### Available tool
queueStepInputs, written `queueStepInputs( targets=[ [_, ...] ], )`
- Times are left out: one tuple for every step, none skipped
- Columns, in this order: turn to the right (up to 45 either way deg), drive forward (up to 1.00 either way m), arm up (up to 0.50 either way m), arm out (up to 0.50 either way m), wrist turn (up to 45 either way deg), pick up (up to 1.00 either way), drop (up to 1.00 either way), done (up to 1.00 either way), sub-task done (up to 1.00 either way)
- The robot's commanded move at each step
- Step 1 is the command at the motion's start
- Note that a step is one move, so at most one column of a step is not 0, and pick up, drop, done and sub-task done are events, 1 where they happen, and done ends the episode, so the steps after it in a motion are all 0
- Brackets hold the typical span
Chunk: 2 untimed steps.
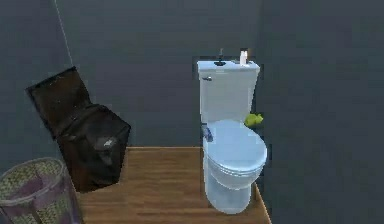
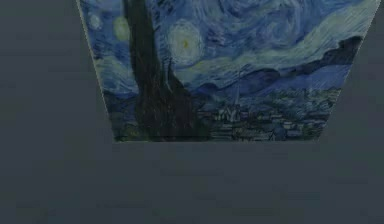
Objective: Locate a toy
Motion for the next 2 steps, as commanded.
queueStepInputs(
  targets=[
    [-12.0, 0.0, 0.0, 0.0, 0.0, 0.0, 0.0, 0.0, 0.0],
    [0.0, 1.0, 0.0, 0.0, 0.0, 0.0, 0.0, 0.0, 0.0]
  ],
)
